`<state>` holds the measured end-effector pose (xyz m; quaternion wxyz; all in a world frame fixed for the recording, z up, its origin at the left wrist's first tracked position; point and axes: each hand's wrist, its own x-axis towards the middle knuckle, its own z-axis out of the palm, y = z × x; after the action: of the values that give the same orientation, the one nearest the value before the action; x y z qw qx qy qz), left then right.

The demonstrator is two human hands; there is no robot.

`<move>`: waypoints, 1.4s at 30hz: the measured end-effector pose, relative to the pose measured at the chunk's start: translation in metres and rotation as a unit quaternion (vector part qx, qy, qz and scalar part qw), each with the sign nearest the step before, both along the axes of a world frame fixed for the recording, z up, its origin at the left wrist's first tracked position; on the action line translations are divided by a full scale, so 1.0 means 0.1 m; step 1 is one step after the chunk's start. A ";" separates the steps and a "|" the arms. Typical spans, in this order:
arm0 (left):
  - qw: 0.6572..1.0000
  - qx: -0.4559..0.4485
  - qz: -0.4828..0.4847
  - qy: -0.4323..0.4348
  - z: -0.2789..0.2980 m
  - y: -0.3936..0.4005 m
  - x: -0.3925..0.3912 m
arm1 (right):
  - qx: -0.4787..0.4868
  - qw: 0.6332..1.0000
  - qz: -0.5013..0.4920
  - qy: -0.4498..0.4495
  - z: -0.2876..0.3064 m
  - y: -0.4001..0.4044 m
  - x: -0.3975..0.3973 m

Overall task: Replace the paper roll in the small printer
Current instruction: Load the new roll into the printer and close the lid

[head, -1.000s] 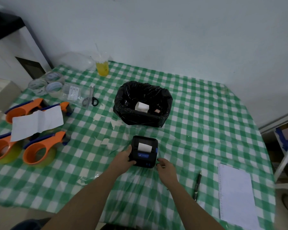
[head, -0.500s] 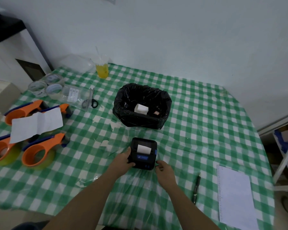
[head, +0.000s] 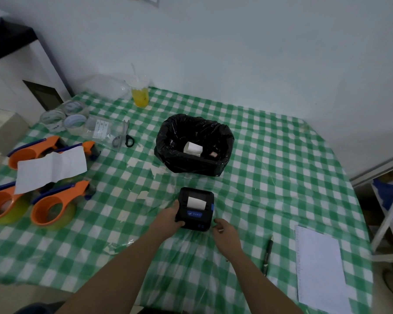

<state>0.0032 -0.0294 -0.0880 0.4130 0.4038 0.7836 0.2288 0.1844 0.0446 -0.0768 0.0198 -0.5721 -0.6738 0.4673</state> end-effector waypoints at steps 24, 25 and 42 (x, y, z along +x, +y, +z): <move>0.998 0.032 0.048 -0.028 0.10 -0.09 0.01 | 0.030 0.999 -0.015 -0.018 0.06 -0.05 -0.12; 0.998 0.030 0.045 -0.026 0.10 -0.10 0.01 | 0.033 0.999 -0.015 -0.019 0.06 -0.04 -0.12; 1.000 0.010 0.019 -0.003 0.17 -0.12 0.06 | 0.040 0.998 0.001 -0.048 0.09 -0.03 -0.17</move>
<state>0.0091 -0.0410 -0.0706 0.4070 0.3924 0.7873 0.2459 0.1677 0.0416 -0.0675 0.0102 -0.5920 -0.6927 0.4118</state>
